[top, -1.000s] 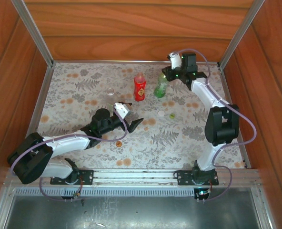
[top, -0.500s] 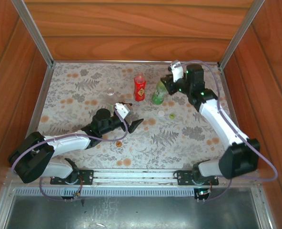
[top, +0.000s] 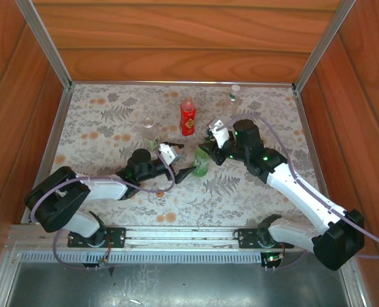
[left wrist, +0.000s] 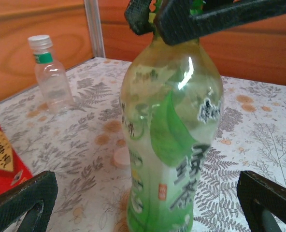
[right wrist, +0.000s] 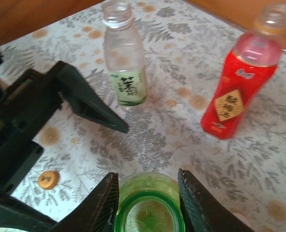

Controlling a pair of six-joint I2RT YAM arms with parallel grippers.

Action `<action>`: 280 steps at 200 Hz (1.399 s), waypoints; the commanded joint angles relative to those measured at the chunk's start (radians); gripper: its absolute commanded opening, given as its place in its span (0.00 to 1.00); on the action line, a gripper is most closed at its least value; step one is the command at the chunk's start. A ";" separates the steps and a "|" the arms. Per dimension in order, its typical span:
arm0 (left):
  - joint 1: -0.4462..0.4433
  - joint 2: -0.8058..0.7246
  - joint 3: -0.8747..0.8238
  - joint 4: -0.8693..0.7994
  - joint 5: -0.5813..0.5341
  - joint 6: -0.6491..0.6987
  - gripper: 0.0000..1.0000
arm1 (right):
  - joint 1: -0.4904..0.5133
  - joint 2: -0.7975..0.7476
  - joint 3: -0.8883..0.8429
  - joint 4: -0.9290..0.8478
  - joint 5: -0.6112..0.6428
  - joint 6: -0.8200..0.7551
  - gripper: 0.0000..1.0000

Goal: Screw on the bottle caps

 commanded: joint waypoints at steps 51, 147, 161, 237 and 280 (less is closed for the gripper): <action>-0.014 0.123 0.025 0.188 0.093 -0.023 0.96 | 0.077 0.071 0.007 0.027 0.016 -0.029 0.27; -0.050 0.272 0.107 0.231 -0.016 -0.019 0.74 | 0.167 0.080 -0.024 0.125 0.191 0.092 0.27; -0.052 0.279 0.109 0.242 -0.016 -0.022 0.68 | 0.170 0.075 -0.034 0.132 0.202 0.108 0.28; -0.053 0.243 0.075 0.276 -0.015 -0.049 0.83 | 0.171 0.053 -0.033 0.104 0.338 0.157 0.27; -0.053 0.245 0.082 0.284 -0.007 -0.054 0.75 | 0.170 0.069 -0.031 0.107 0.328 0.185 0.28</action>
